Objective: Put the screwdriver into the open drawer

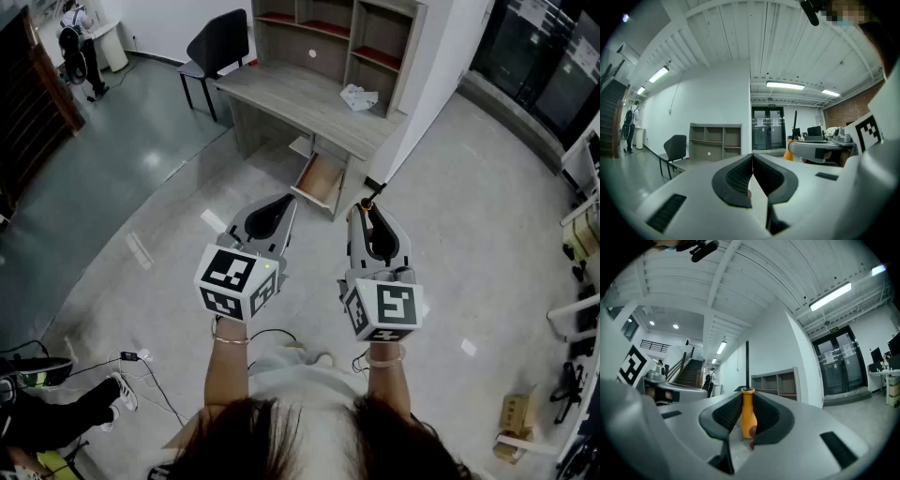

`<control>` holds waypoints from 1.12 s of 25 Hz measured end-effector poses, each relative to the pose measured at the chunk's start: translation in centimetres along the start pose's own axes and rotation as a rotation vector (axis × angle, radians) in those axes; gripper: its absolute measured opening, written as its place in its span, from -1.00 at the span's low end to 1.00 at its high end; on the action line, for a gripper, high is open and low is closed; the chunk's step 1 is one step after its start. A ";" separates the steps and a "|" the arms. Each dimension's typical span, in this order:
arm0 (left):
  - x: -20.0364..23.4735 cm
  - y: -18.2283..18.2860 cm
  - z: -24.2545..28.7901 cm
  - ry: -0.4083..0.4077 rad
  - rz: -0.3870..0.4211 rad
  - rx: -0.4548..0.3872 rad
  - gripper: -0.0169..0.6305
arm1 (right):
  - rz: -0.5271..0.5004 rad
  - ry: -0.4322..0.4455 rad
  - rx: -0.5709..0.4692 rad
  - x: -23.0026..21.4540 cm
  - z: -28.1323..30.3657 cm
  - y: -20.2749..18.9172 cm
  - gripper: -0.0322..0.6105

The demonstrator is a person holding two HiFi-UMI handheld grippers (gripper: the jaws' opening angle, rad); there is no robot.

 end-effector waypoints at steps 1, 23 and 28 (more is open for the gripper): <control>0.5 0.0 0.0 0.000 -0.002 -0.001 -0.90 | -0.002 -0.005 -0.001 0.2 0.3 0.0 -0.63; 5.2 -1.3 3.9 -0.084 -0.055 0.000 -0.90 | -0.037 -0.044 -0.004 1.0 4.8 -1.5 -0.63; 5.6 -1.8 6.8 -0.086 -0.046 0.002 -0.90 | -0.031 -0.046 -0.016 -1.0 6.4 -2.0 -0.63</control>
Point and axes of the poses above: the fingertips, and each gripper's own axes: z forward along the fingers, x to its left, y out of its top, the point moved 9 cm from there along -z, backward along the fingers, and after that the axes turned 9 degrees about -x, right-handed, at the moved point
